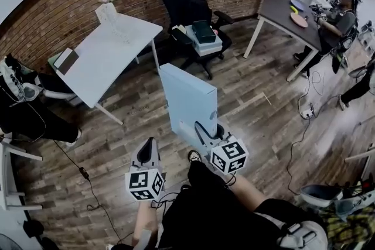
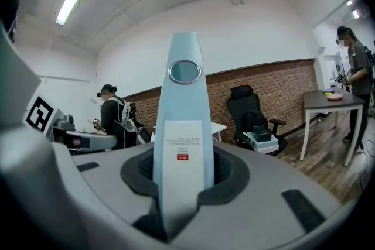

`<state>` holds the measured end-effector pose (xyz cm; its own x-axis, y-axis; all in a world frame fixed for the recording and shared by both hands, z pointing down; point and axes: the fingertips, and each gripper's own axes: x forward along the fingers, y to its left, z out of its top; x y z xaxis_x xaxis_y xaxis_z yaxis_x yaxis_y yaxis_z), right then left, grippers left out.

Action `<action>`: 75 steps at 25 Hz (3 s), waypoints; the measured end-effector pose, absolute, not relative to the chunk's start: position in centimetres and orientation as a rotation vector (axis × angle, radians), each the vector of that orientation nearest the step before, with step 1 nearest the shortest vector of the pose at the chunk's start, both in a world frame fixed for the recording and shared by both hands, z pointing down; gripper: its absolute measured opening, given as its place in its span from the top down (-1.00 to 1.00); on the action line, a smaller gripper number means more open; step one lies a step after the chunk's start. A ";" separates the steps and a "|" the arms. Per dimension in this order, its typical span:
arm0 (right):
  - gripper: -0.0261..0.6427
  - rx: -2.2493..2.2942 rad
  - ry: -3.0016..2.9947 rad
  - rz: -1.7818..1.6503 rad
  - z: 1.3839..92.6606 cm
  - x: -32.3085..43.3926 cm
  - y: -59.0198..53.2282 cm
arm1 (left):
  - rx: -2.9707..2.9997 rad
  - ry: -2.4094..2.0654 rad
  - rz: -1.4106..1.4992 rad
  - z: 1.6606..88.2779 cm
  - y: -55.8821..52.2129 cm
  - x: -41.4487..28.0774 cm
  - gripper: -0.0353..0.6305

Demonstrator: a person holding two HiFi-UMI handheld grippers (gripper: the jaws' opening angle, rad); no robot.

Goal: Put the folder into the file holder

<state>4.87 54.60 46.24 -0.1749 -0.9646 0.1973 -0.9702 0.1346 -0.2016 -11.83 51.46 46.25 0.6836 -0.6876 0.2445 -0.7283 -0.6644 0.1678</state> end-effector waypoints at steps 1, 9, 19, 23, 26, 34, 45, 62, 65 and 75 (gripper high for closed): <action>0.51 2.006 -2.348 0.438 46.3 5.1 54.2 | 2.645 -1.134 0.236 46.3 50.9 -11.6 0.82; 0.51 2.034 -2.371 0.380 45.3 8.3 46.6 | 2.663 -1.166 0.250 46.0 43.4 -9.2 0.82; 0.50 2.000 -2.404 0.370 44.0 13.1 37.0 | 2.645 -1.201 0.269 45.1 34.4 -4.5 0.82; 0.50 1.994 -2.414 0.381 44.1 14.8 34.0 | 2.630 -1.212 0.275 45.3 31.3 -2.9 0.83; 0.50 1.979 -2.432 0.392 44.3 16.0 32.0 | 2.625 -1.227 0.266 45.3 29.4 -1.7 0.83; 0.50 1.919 -2.454 0.441 45.6 16.9 25.9 | 2.523 -1.307 0.294 47.2 24.8 -2.9 0.83; 0.50 1.888 -2.472 0.411 45.4 14.7 14.7 | 2.516 -1.302 0.266 47.9 12.6 -4.4 0.83; 0.50 1.870 -2.501 0.291 40.6 9.0 -2.1 | 2.511 -1.280 0.223 46.5 -4.2 -11.0 0.82; 0.50 1.859 -2.496 0.252 40.0 8.4 -3.7 | 2.506 -1.277 0.203 46.7 -5.8 -11.9 0.83; 0.50 1.836 -2.545 0.124 36.8 6.4 -9.2 | 2.483 -1.276 0.190 47.4 -10.9 -13.5 0.82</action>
